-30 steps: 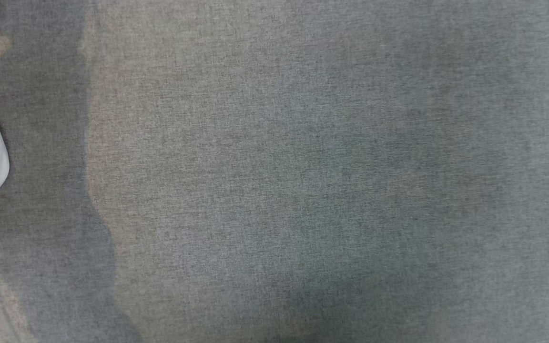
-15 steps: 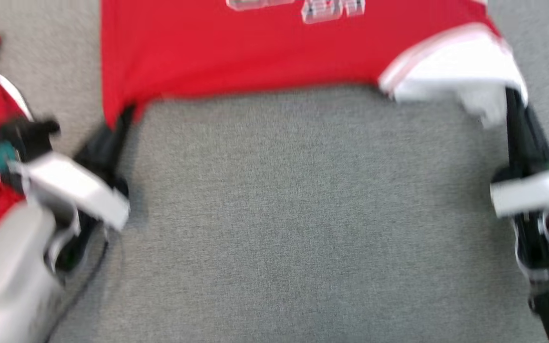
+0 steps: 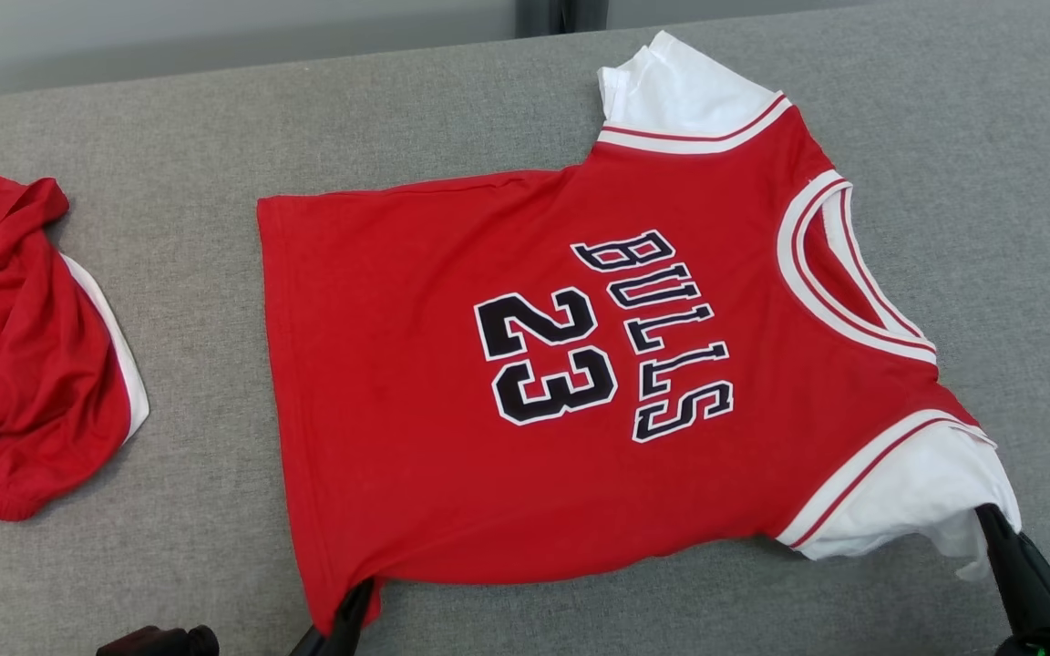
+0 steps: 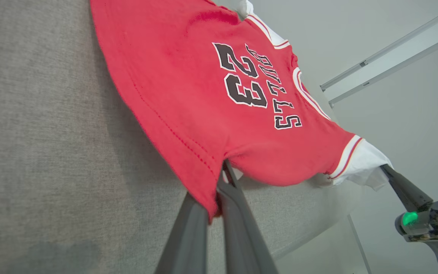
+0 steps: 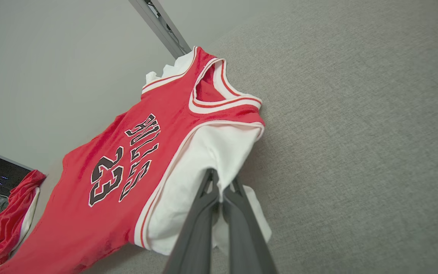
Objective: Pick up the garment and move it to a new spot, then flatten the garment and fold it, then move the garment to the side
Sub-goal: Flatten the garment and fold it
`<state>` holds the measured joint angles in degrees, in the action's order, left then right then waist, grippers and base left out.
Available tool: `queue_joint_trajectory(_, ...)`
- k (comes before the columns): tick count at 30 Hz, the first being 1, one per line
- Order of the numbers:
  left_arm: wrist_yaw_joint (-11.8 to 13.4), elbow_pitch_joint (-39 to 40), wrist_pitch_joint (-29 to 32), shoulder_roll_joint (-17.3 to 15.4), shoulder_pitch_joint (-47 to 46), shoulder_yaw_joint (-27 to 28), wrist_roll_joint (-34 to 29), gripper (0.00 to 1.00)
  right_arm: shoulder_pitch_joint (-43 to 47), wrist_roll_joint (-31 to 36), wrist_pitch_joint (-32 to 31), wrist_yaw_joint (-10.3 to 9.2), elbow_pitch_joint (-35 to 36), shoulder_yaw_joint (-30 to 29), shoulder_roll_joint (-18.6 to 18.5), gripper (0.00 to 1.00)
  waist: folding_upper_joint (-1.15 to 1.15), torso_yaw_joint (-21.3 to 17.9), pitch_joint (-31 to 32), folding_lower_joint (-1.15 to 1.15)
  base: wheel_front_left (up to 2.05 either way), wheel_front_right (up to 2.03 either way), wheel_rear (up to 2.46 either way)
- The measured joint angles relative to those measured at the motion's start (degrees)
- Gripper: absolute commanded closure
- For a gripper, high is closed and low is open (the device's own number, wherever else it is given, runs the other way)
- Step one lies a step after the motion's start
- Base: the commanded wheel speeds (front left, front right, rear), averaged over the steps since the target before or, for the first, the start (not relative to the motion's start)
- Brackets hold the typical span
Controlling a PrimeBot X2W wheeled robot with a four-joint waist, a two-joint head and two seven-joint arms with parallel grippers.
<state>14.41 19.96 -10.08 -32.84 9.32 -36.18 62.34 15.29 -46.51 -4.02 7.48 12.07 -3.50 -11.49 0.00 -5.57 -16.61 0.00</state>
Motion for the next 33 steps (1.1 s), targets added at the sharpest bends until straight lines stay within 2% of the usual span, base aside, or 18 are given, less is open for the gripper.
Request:
queue_joint_trajectory(4,1.51,1.44,2.63,-1.49,-2.66,0.85,-0.55,1.00,-4.86,1.59,-5.00,0.00,-0.58,0.48,1.68,1.00,0.00,0.12,-1.18,0.00,0.00,0.00,0.00)
queue_joint_trajectory(12,1.78,2.37,9.32,-3.86,-13.93,4.11,0.47,1.00,-20.39,6.99,-10.60,0.00,-5.68,0.44,3.22,1.00,0.00,1.19,-3.06,0.00,0.00,0.00,0.00)
queue_joint_trajectory(16,1.12,-0.27,13.19,-2.67,-20.00,4.53,2.61,1.00,-27.74,9.28,-13.05,0.00,-10.35,0.00,3.80,1.00,0.00,1.70,-4.04,0.00,0.00,0.00,0.00)
queue_joint_trajectory(22,-1.33,-10.38,18.04,1.47,-28.52,2.23,4.32,1.00,-35.21,12.43,-14.62,0.00,-18.92,0.45,4.25,1.00,0.00,2.44,-5.00,0.00,0.00,0.00,0.00)
queue_joint_trajectory(28,-2.85,-18.24,18.89,3.19,-32.84,0.54,2.68,1.00,-39.91,14.07,-10.89,0.00,-24.13,1.40,4.57,1.00,0.00,2.00,-5.06,0.00,0.00,0.00,0.00)
queue_joint_trajectory(29,-3.58,-19.33,18.97,3.15,-33.28,0.57,2.68,1.00,-41.61,14.48,-9.23,0.00,-25.39,1.79,4.36,1.00,0.00,1.78,-5.02,0.00,0.00,0.00,0.00)
queue_joint_trajectory(33,-3.85,-21.35,19.65,2.71,-33.40,0.71,3.05,1.00,-44.13,15.13,-8.73,0.00,-29.00,3.75,3.86,1.00,0.00,1.54,-4.87,0.00,0.00,0.00,0.00)
